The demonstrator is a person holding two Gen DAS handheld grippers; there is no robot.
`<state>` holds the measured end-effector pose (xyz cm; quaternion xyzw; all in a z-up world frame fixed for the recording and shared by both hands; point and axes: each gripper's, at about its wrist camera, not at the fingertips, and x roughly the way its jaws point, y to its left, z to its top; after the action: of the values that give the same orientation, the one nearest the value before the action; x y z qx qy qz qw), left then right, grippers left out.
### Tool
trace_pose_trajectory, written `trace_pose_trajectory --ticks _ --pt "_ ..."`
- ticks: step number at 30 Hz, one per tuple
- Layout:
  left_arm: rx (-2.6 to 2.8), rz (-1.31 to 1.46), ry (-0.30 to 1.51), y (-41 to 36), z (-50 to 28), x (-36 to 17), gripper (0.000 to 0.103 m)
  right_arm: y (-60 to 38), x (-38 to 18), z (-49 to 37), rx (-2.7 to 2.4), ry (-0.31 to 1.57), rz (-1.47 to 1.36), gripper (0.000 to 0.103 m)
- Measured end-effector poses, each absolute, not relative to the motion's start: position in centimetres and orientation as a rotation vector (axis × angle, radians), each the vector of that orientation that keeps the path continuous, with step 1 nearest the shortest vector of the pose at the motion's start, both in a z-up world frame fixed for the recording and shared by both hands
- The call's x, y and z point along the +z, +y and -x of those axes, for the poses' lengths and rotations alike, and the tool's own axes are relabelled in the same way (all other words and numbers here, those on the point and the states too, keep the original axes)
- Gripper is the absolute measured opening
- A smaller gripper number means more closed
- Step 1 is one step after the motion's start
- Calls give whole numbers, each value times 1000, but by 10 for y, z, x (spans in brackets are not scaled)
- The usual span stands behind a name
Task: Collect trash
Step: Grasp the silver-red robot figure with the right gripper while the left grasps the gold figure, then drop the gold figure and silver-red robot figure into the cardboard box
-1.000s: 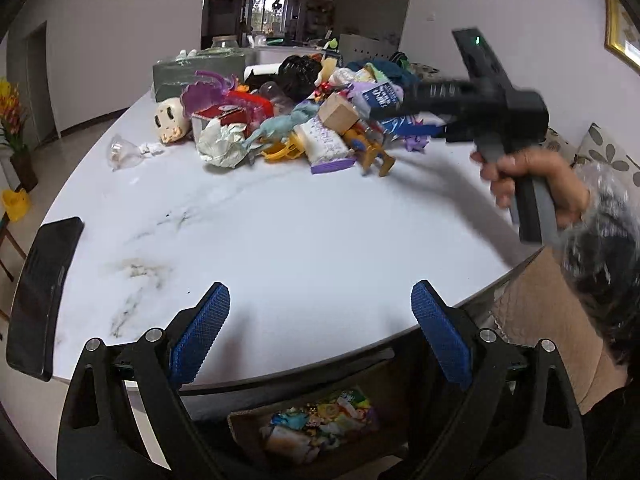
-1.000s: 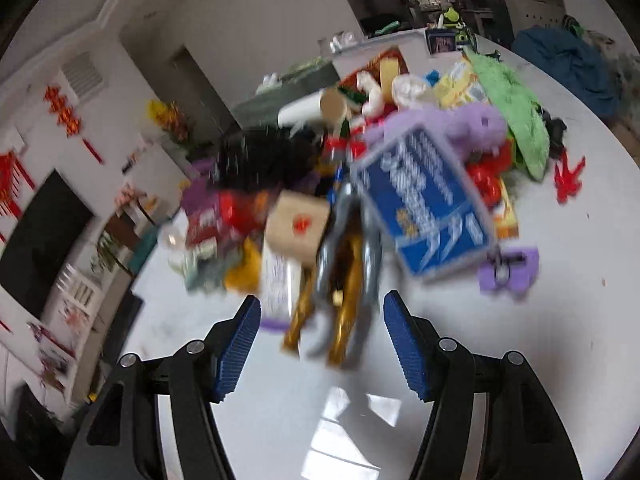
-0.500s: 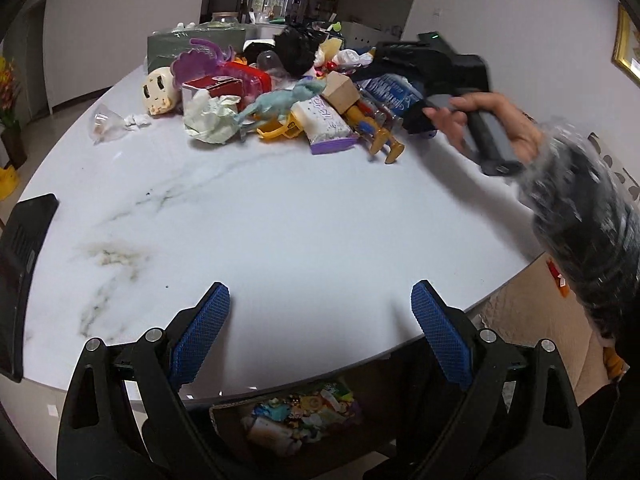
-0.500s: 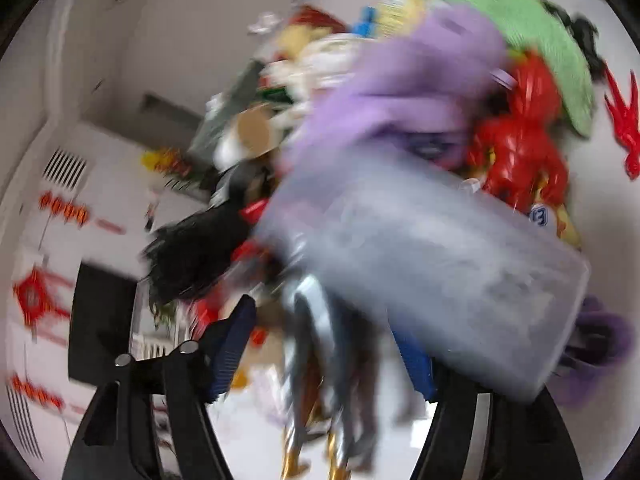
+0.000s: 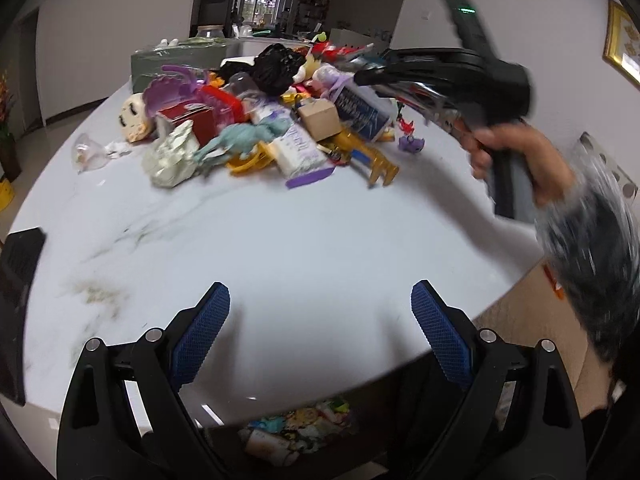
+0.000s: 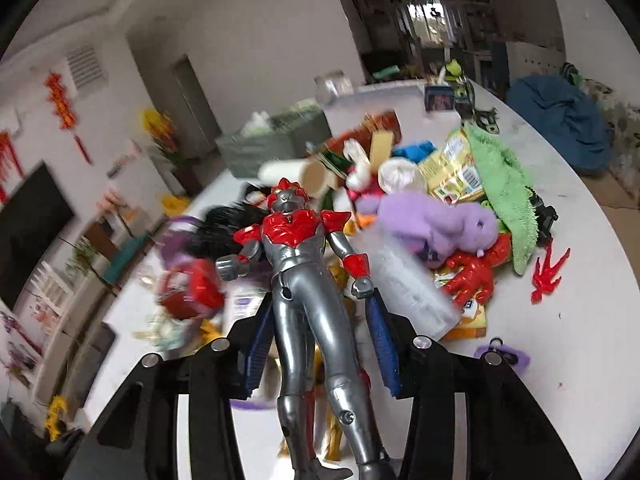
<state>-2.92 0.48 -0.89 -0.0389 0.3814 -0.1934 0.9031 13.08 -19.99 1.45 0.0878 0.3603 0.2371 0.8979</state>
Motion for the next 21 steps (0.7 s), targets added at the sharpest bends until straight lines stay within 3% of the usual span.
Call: trace_pose_trajectory --ticks 11,14,15,16,17,18,21 --pt "-370 222 823 -91 -91 -1 90 -282 19 -24 459 652 -261 46" --pt "-288 298 925 -105 -134 -18 89 -305 16 -8 434 650 -285 46" --pt "-280 325 951 -107 -144 -25 81 -309 15 -8 427 649 -290 46" --pt "-247 299 922 -111 -147 -23 46 -315 12 -6 416 649 -296 46" --pt "-275 263 948 -119 -154 -26 31 -320 9 -3 413 651 -301 46" --pt "-310 265 968 -121 -157 -29 24 -323 6 -3 411 657 -309 46" --pt "-359 251 916 -113 -143 -20 23 -327 -5 -2 425 675 -342 46"
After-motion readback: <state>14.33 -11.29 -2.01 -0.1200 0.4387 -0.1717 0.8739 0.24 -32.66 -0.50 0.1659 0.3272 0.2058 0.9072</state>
